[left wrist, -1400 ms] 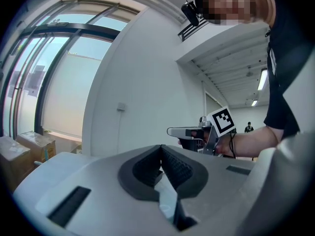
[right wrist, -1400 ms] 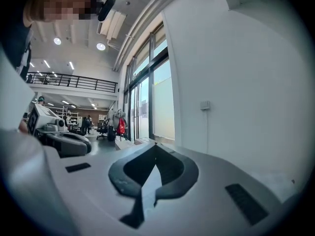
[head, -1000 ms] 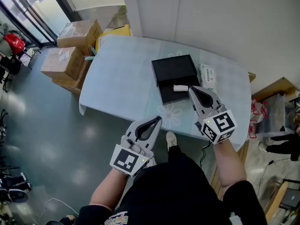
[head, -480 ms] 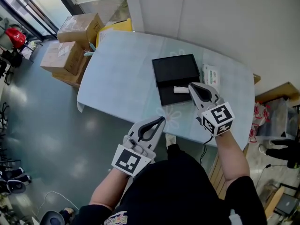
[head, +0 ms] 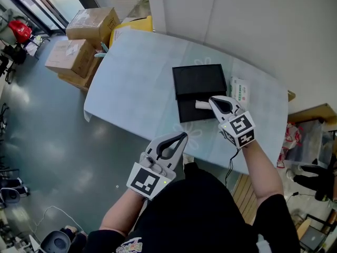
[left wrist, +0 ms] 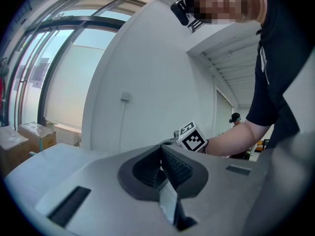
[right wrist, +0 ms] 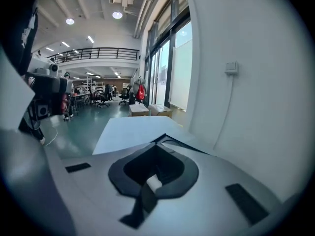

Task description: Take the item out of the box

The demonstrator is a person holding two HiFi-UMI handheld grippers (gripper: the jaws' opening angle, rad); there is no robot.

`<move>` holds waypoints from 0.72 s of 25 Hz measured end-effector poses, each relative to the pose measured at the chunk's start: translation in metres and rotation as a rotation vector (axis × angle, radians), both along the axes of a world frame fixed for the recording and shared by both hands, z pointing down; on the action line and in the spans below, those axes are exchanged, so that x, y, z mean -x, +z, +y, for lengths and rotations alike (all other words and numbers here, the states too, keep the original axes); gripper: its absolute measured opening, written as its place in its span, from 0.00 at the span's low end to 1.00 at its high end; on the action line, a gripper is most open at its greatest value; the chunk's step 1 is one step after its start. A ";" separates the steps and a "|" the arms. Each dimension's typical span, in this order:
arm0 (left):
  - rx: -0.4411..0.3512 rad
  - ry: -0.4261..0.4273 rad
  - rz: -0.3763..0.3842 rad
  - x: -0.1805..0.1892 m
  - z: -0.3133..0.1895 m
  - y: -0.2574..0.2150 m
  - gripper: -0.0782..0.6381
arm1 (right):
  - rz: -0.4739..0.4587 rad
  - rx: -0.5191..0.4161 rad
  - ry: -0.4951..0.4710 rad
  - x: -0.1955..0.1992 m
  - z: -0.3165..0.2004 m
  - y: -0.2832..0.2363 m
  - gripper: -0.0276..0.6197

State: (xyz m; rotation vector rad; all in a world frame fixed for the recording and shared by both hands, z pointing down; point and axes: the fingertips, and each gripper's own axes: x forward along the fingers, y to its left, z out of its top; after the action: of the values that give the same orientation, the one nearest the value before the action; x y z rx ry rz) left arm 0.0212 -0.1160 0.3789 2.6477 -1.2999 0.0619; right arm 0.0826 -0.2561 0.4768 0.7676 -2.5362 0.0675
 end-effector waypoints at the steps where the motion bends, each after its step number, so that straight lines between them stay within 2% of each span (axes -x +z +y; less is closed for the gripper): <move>1: 0.003 -0.005 0.002 0.000 -0.003 0.001 0.12 | 0.021 0.006 -0.016 0.001 -0.002 0.006 0.06; 9: 0.030 -0.048 0.014 0.002 -0.018 0.012 0.12 | 0.169 0.043 -0.134 0.004 -0.014 0.055 0.06; 18: 0.067 -0.082 0.017 0.001 -0.029 0.023 0.12 | 0.340 0.129 -0.254 -0.003 -0.019 0.110 0.06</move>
State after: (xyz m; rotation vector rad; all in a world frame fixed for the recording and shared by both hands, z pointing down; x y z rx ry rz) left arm 0.0200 -0.1455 0.4015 2.5313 -1.3743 0.0699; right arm 0.0858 -0.2748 0.5870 0.3662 -2.2566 0.0141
